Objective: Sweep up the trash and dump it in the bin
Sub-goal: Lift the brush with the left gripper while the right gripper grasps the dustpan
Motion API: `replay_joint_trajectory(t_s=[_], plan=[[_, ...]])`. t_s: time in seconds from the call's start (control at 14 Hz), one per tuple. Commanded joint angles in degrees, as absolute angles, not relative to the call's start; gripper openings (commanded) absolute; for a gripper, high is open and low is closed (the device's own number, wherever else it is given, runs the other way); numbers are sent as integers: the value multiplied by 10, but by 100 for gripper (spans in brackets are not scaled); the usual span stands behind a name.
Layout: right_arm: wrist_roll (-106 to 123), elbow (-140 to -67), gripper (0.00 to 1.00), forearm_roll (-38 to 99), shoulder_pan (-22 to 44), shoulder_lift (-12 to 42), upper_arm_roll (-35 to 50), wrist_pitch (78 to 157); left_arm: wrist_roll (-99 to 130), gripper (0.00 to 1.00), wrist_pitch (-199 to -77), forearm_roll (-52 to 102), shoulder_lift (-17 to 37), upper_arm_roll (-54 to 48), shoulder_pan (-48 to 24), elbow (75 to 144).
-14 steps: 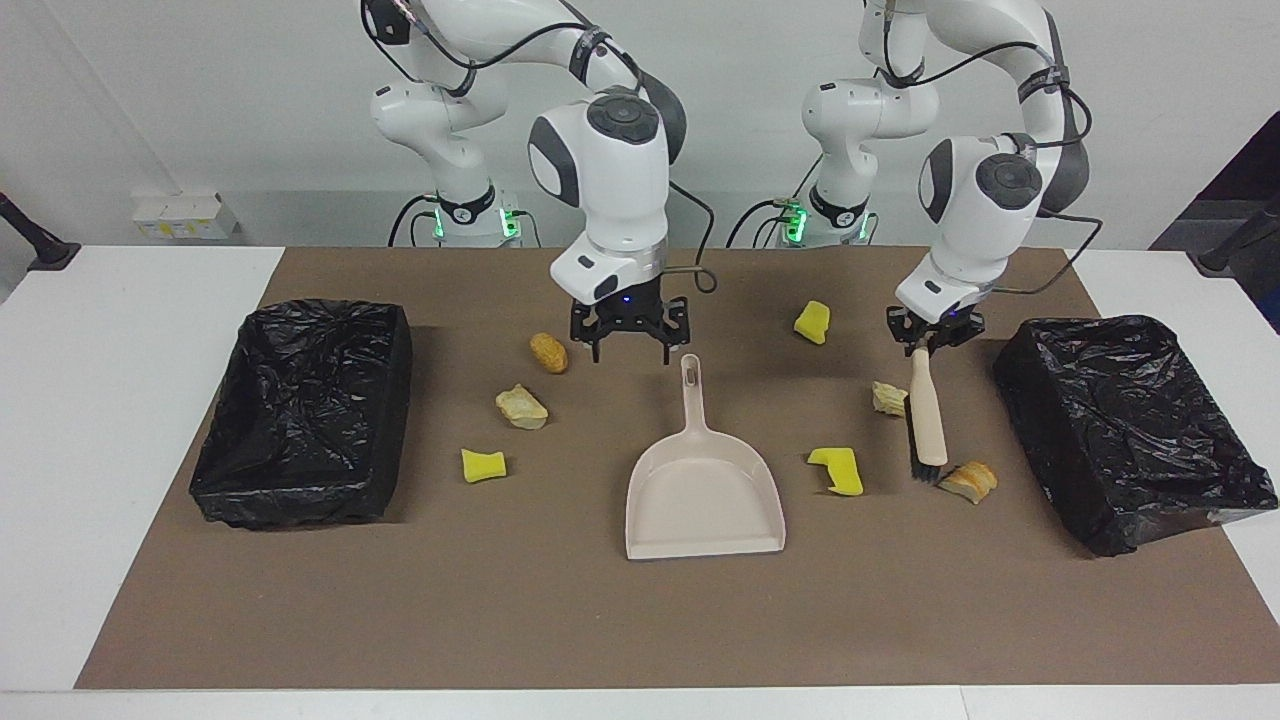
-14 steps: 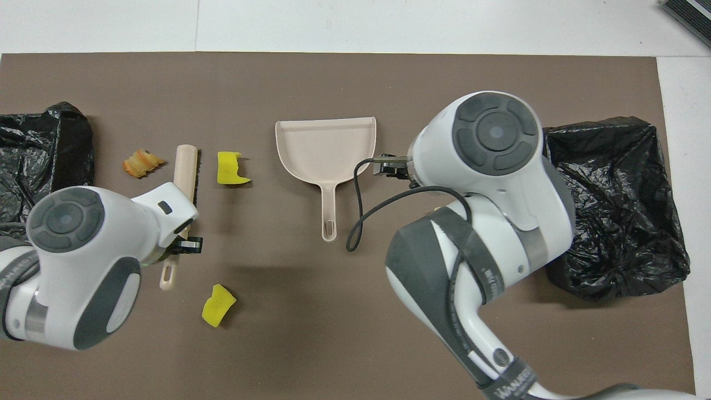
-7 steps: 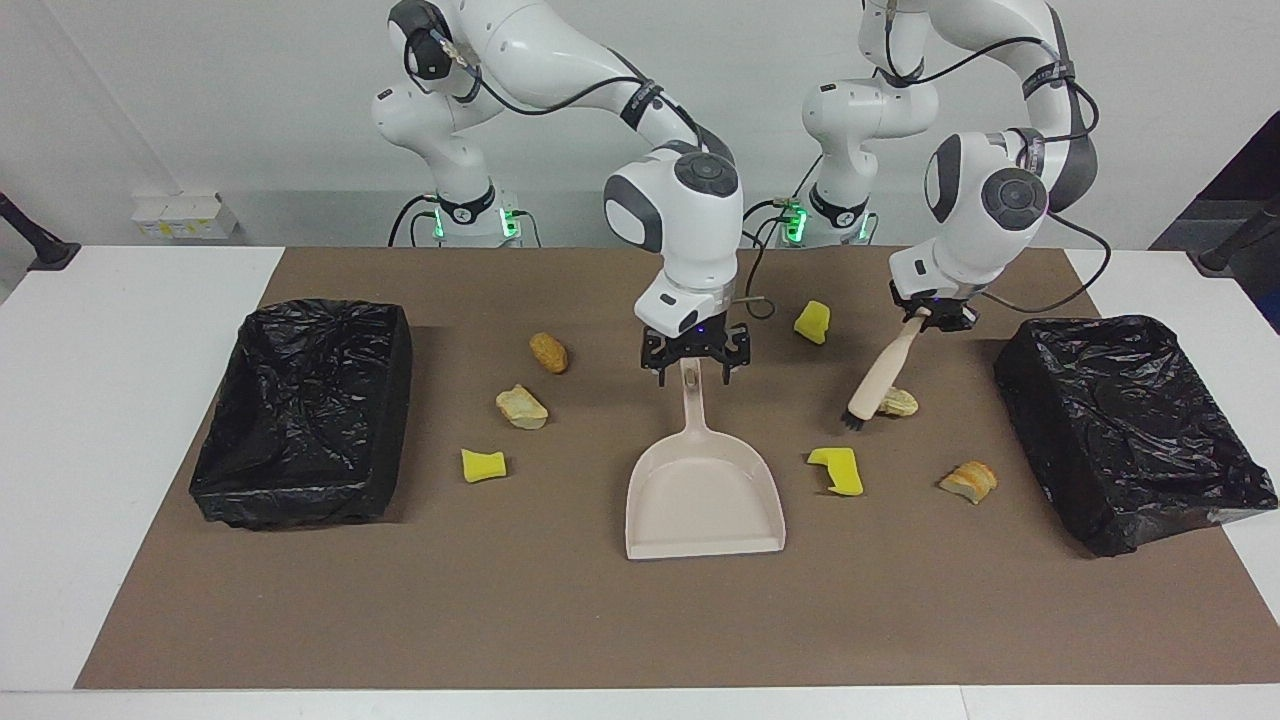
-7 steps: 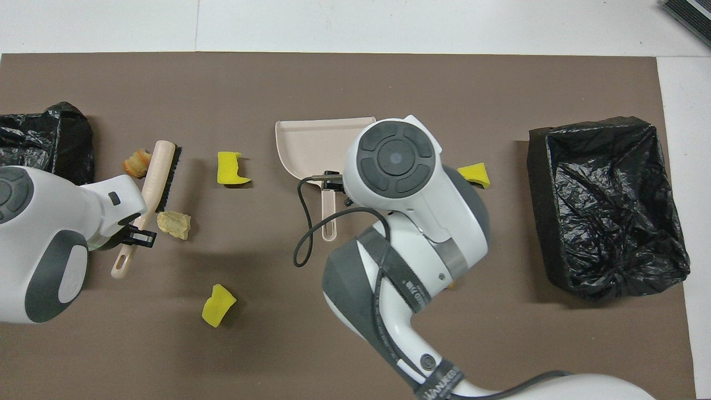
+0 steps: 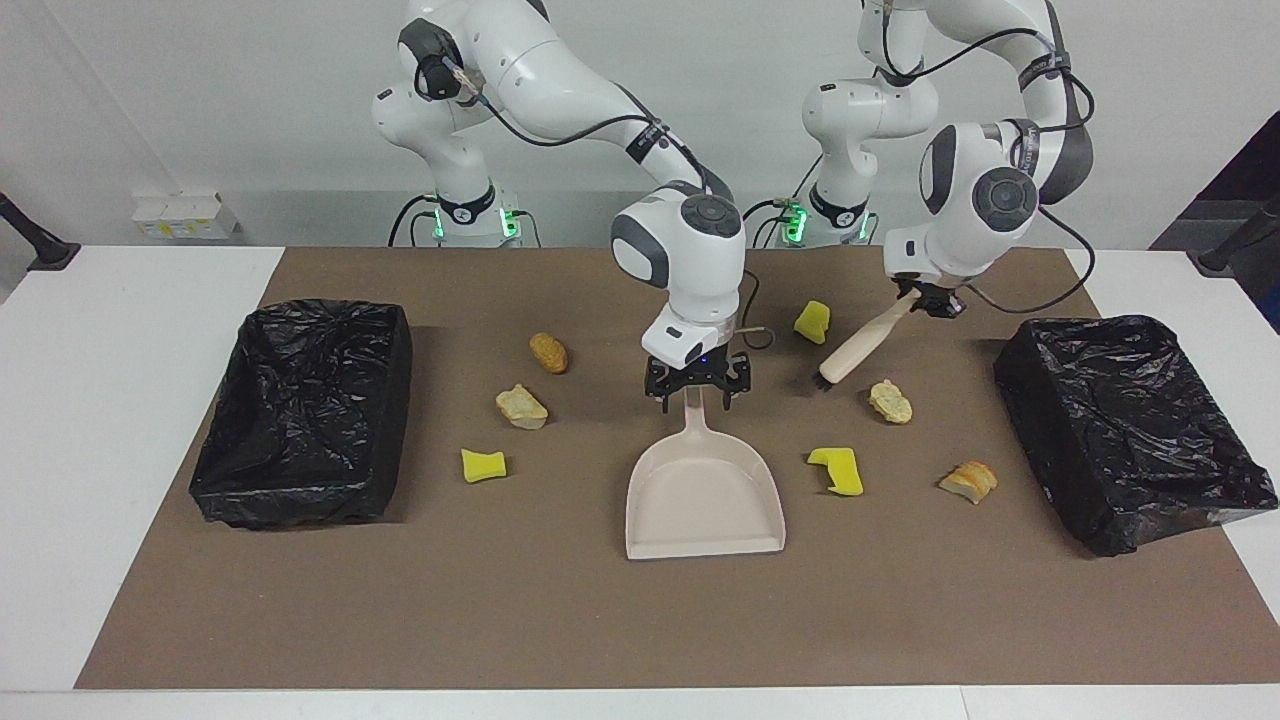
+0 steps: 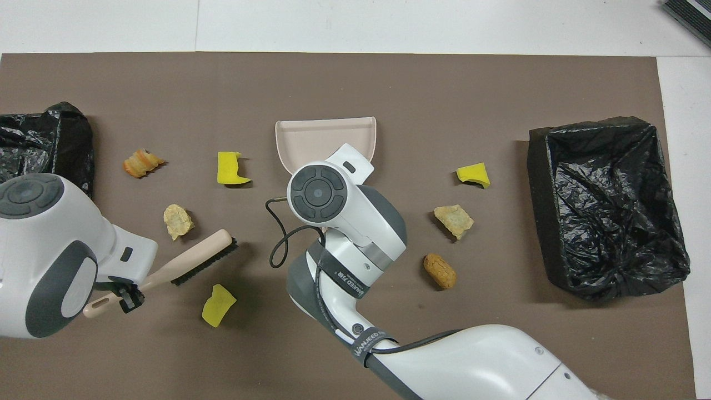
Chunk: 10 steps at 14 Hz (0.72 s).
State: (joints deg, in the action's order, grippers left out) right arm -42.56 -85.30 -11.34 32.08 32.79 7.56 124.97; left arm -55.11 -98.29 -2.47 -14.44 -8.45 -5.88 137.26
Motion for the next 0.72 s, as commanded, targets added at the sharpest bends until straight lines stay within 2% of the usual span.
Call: replay_joint_trajectory(t_s=[0.0,0.07,0.14,0.21,0.29,0.43,0.64], plan=[[-443,-861,86,-120,317,323,81,1251,-554,0,-1004,-18,-262,-77,-118,1489],[-444,-866,81,-119,317,322,81,1251,-545,0,-1012,-18,-286,-77,-120,1518],[-444,-867,45,-119,317,321,81,1250,-540,0,-1033,-18,-294,-77,-120,1540],[-444,-867,20,-112,315,322,81,1251,-540,0,-1061,-18,-289,-76,-114,1546],[-440,-867,10,-84,311,322,81,1252,-541,0,-1085,-18,-278,-76,-106,1546],[-436,-869,0,-60,314,321,80,1255,-548,0,-1154,-18,-240,-76,-42,1538],[-418,-867,0,-62,309,302,80,1255,-548,0,-1212,-22,-151,-76,6,1478]])
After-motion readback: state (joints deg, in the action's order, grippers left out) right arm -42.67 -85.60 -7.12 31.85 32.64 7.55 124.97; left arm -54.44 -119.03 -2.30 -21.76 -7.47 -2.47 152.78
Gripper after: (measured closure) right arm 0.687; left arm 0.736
